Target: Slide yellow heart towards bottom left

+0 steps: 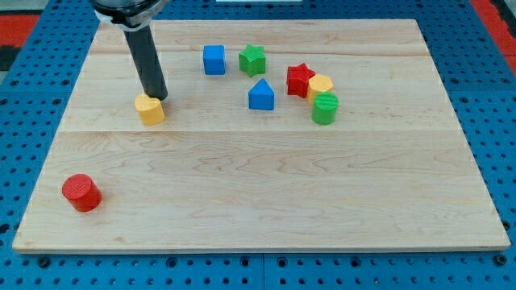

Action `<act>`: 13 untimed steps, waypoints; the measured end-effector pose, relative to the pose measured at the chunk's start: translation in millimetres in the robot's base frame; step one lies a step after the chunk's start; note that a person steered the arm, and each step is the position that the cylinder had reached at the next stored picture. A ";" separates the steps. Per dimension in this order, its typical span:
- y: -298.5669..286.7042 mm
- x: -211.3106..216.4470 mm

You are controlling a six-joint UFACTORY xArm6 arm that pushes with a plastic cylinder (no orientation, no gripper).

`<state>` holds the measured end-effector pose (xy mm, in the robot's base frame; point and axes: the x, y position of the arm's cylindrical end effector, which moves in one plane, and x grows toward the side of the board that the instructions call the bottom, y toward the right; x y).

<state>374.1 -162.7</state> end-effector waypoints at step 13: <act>-45.3 52.9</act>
